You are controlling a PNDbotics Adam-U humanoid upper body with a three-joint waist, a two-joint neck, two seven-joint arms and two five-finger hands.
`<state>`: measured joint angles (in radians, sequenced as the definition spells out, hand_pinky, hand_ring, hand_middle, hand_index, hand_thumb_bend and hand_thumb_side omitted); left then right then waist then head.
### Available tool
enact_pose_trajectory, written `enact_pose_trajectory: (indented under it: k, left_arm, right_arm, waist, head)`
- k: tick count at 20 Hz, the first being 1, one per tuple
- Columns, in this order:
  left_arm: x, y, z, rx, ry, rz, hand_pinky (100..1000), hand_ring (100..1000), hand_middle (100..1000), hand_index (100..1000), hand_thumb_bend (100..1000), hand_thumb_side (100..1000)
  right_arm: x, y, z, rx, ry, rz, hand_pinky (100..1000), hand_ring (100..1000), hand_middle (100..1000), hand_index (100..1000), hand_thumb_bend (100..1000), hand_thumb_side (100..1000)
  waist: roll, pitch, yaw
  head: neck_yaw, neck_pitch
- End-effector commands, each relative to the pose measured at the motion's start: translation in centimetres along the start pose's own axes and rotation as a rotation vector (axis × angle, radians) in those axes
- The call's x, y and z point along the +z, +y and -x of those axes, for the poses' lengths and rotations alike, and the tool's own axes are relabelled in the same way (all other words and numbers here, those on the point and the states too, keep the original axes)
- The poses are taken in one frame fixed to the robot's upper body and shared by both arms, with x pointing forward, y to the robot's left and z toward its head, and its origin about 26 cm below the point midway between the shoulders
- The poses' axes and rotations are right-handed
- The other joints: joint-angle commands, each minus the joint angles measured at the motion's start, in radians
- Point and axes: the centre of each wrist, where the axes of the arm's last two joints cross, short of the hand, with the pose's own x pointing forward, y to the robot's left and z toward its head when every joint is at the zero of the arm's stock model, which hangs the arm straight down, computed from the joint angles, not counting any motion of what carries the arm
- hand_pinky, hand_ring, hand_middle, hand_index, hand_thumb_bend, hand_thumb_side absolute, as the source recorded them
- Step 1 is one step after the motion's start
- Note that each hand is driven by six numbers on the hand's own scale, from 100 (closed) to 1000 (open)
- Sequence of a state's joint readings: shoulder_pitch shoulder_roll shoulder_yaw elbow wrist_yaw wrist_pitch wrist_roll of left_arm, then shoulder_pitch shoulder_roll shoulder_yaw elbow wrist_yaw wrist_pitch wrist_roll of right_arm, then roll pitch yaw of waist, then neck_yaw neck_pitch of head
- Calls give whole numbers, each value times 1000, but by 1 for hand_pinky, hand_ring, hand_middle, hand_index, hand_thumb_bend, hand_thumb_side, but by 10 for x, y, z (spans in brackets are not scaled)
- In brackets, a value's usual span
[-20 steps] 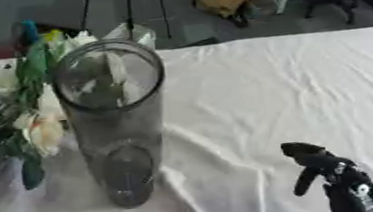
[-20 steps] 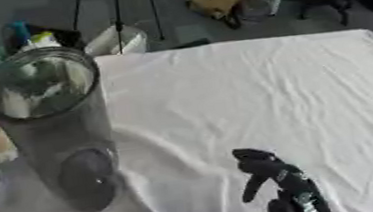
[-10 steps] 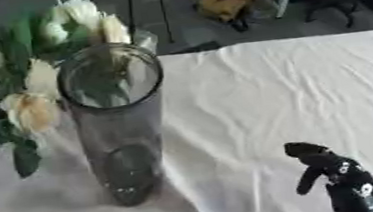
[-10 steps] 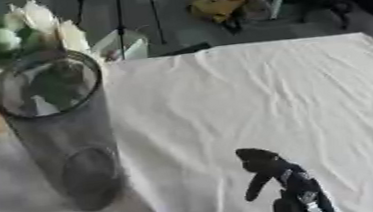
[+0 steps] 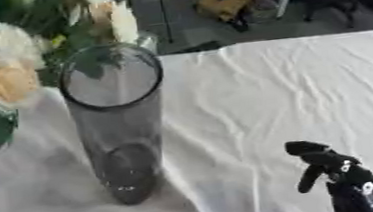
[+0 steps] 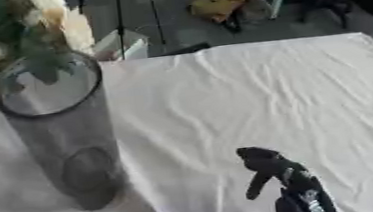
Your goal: Arrange flowers into the vase.
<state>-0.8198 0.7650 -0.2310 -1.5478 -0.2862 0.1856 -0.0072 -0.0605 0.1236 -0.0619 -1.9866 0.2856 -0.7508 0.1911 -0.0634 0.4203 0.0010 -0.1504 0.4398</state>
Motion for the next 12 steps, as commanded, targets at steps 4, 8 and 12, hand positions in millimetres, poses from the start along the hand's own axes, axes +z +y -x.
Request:
enact_pose_trajectory:
  k: [4,8,12]
  left_arm:
    - [-4,34,-13,44,-26,-126,100,100,100,124,100,557]
    - [-6,39,-19,101,-32,-162,100,100,100,124,100,595]
    - [-9,46,-31,232,-50,-175,100,100,100,123,100,650]
  right_arm:
    - [1,-6,-2,6,-14,-7,770,789,392,785,100,966]
    - [2,-6,-2,5,-10,-7,770,789,392,785,100,965]
    - [3,-7,-2,4,-7,-5,769,789,394,785,100,965]
  waist:
    - [26,-49,2]
    - [27,-55,1]
    - [30,-62,0]
  head:
    - [-15,5]
    - [-18,5]
    - [-26,12]
